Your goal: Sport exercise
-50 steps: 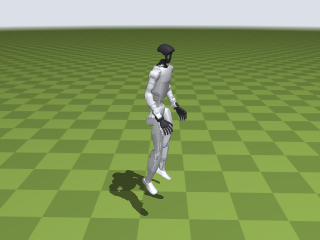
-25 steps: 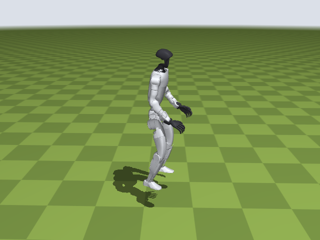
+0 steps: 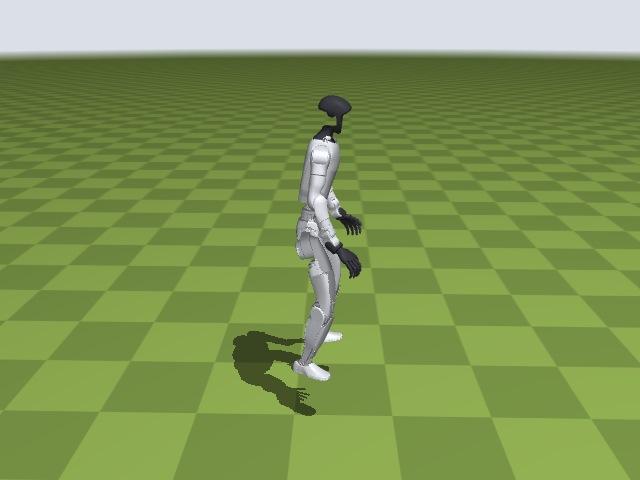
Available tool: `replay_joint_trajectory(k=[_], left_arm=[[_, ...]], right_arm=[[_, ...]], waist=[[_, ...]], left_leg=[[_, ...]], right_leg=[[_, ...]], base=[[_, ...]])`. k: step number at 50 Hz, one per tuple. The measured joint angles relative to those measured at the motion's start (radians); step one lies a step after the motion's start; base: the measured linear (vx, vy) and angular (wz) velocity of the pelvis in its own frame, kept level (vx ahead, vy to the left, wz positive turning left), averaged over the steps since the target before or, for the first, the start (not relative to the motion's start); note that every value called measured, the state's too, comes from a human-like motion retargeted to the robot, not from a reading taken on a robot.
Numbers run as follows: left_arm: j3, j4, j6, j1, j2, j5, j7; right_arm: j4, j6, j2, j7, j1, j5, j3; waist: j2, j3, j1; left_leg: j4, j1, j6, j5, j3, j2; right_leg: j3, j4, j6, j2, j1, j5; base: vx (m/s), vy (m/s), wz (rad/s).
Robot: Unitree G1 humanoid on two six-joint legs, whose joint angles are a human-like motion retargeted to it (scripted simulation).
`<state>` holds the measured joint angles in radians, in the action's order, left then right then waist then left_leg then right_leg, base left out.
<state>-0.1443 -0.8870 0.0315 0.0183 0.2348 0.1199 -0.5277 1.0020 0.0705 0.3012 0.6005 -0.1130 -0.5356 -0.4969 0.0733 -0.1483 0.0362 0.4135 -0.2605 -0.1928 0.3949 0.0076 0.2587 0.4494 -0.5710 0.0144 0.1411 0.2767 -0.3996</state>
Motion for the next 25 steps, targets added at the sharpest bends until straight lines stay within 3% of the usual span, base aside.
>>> replay_joint_trajectory(k=[5, 12, 25], left_arm=[[0.087, -0.157, -0.035, 0.060, 0.030, 0.019, -0.016], [0.114, -0.173, -0.034, 0.070, 0.071, 0.043, -0.010], [-0.138, 0.113, 0.030, -0.190, 0.017, 0.024, -0.009]], right_arm=[[0.035, 0.002, -0.003, -0.005, -0.001, 0.086, 0.073], [0.039, 0.004, -0.013, 0.004, -0.007, 0.152, 0.131], [-0.053, 0.007, -0.055, 0.057, -0.069, 0.172, 0.053]], waist=[[-0.015, 0.007, -0.008], [-0.030, 0.014, -0.020], [-0.031, 0.028, -0.039]], left_leg=[[-0.043, -0.009, 0.017, 0.009, 0.012, -0.013], [-0.117, -0.003, 0.037, -0.013, 0.015, -0.052], [-0.218, 0.027, 0.059, -0.053, -0.044, -0.126]], right_leg=[[-0.005, -0.015, 0.009, 0.017, 0.036, 0.011], [-0.017, -0.060, 0.014, 0.062, 0.077, 0.039], [-0.045, -0.070, -0.016, 0.111, 0.080, -0.007]], base=[[-0.02, 0.10, 0.10], [0.00, 0.09, 0.21], [0.03, 0.01, 0.32]])
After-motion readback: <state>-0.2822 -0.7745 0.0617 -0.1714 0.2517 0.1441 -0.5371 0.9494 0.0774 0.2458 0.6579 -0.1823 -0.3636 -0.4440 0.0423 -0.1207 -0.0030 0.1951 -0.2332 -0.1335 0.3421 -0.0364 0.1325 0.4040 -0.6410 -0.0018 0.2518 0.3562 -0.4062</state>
